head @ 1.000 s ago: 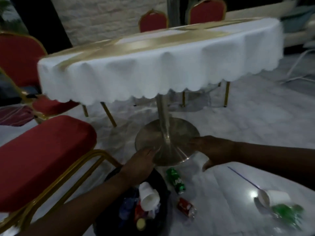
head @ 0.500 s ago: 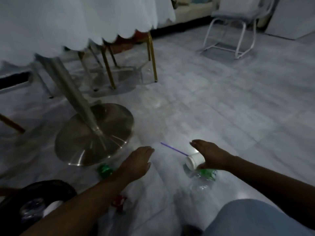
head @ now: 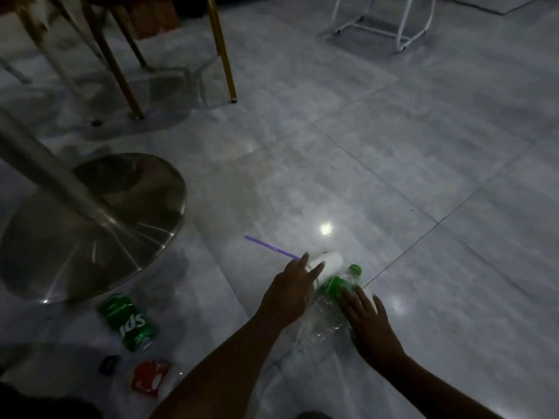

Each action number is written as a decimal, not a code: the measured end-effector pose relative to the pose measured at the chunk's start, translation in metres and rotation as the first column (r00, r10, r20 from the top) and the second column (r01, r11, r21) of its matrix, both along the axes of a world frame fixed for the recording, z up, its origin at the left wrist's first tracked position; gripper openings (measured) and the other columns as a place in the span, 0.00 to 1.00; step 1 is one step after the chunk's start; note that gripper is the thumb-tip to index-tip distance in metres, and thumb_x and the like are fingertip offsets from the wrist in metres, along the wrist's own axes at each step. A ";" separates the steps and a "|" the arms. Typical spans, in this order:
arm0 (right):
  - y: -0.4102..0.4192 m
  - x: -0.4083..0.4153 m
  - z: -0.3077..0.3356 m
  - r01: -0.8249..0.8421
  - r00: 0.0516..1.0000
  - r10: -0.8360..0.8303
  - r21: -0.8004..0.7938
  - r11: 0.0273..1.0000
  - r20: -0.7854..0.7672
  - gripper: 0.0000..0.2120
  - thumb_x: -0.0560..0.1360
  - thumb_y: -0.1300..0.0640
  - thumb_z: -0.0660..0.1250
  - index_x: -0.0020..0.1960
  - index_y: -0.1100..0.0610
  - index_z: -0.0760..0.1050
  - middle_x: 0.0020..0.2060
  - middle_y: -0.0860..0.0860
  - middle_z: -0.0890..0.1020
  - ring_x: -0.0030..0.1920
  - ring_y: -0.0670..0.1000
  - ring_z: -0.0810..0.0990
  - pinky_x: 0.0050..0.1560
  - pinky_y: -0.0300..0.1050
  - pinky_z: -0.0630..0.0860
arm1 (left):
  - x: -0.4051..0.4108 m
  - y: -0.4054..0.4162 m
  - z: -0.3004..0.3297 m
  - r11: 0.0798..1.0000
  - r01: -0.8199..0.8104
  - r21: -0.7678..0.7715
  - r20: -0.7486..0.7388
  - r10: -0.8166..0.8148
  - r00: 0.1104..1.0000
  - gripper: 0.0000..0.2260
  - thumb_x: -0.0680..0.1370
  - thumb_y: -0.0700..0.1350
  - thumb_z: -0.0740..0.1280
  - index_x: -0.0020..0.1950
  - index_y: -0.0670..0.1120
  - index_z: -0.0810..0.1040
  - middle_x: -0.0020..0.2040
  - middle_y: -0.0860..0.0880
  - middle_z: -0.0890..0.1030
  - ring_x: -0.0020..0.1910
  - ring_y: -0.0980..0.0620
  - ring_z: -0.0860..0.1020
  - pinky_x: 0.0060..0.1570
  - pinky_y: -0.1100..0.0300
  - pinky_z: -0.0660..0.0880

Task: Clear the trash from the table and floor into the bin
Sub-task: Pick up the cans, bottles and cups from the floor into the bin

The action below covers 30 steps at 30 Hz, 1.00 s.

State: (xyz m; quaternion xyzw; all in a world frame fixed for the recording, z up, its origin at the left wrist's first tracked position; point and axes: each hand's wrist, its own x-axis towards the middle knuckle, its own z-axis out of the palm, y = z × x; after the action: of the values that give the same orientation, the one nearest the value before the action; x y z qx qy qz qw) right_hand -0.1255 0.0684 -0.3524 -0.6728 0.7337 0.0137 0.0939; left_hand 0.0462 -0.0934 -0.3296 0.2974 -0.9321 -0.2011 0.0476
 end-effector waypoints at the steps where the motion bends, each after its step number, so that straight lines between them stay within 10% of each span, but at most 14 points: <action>1: 0.003 0.006 -0.006 0.032 0.999 -0.032 -0.015 0.999 0.016 0.44 0.57 0.63 0.78 0.70 0.53 0.67 0.71 0.56 0.66 0.73 0.59 0.56 0.68 0.64 0.54 | -0.003 0.000 -0.004 1.000 0.017 -0.015 0.027 -0.017 0.999 0.33 0.73 0.41 0.65 0.75 0.57 0.57 0.75 0.42 0.61 0.69 0.40 0.67 0.54 0.48 0.75; 8: 0.017 0.027 -0.026 0.140 0.984 -0.134 -0.045 0.989 0.115 0.29 0.70 0.55 0.70 0.69 0.45 0.68 0.73 0.52 0.64 0.74 0.61 0.54 0.69 0.67 0.52 | -0.010 -0.016 -0.028 0.998 0.045 0.042 -0.053 -0.043 0.998 0.32 0.75 0.34 0.63 0.72 0.61 0.64 0.77 0.42 0.58 0.71 0.40 0.63 0.63 0.47 0.70; 10: 0.019 0.023 -0.026 0.072 0.995 -0.068 -0.050 0.996 0.076 0.20 0.76 0.50 0.56 0.68 0.44 0.69 0.72 0.51 0.65 0.75 0.59 0.52 0.68 0.67 0.54 | -0.015 -0.015 -0.024 0.998 0.061 0.023 -0.038 -0.061 0.997 0.19 0.79 0.53 0.63 0.70 0.61 0.68 0.76 0.47 0.60 0.72 0.45 0.62 0.69 0.50 0.64; 12: 0.019 0.018 -0.026 0.039 0.998 -0.036 -0.050 0.998 0.048 0.22 0.82 0.47 0.42 0.66 0.43 0.71 0.71 0.50 0.65 0.75 0.57 0.50 0.69 0.66 0.52 | -0.017 -0.014 -0.022 0.997 0.058 -0.041 -0.001 -0.058 0.998 0.31 0.70 0.72 0.58 0.68 0.58 0.71 0.72 0.51 0.68 0.71 0.47 0.65 0.69 0.51 0.63; 14: 0.020 0.014 -0.026 0.015 0.999 -0.012 -0.085 0.996 0.029 0.29 0.81 0.47 0.34 0.65 0.43 0.71 0.70 0.49 0.66 0.75 0.56 0.49 0.70 0.64 0.49 | -0.020 -0.013 -0.014 0.996 0.037 -0.079 0.021 -0.035 0.999 0.27 0.72 0.70 0.60 0.63 0.54 0.76 0.62 0.50 0.77 0.62 0.46 0.74 0.62 0.48 0.71; 16: 0.020 0.013 -0.022 -0.012 1.000 0.014 -0.075 0.997 0.017 0.26 0.82 0.47 0.37 0.65 0.43 0.71 0.70 0.49 0.67 0.75 0.57 0.50 0.69 0.64 0.50 | -0.015 -0.010 -0.007 0.983 -0.033 -0.181 0.025 0.038 0.999 0.15 0.76 0.53 0.67 0.60 0.50 0.79 0.55 0.44 0.81 0.53 0.44 0.80 0.53 0.50 0.78; 19: 0.018 0.015 -0.013 -0.059 0.998 0.062 -0.110 0.992 0.024 0.19 0.77 0.49 0.51 0.65 0.43 0.71 0.69 0.50 0.71 0.73 0.58 0.56 0.69 0.64 0.51 | 0.008 -0.016 0.009 0.996 -0.026 -0.089 -0.115 0.016 0.993 0.26 0.62 0.33 0.77 0.58 0.46 0.81 0.49 0.41 0.83 0.42 0.43 0.83 0.36 0.54 0.81; 30: -0.081 0.078 0.075 -0.499 0.805 0.593 -0.537 0.680 0.003 0.19 0.77 0.61 0.63 0.66 0.50 0.73 0.70 0.50 0.70 0.72 0.55 0.62 0.68 0.57 0.62 | 0.219 -0.037 0.153 0.966 -0.021 -0.257 -0.061 0.006 0.998 0.22 0.72 0.46 0.60 0.66 0.54 0.72 0.58 0.45 0.81 0.53 0.47 0.81 0.56 0.62 0.69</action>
State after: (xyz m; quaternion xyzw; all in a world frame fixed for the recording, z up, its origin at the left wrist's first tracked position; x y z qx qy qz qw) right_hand -0.0479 -0.0124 -0.2776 -0.8594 0.4633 -0.2140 -0.0318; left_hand 0.2649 -0.1306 -0.1771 0.2888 -0.9465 -0.0869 0.1150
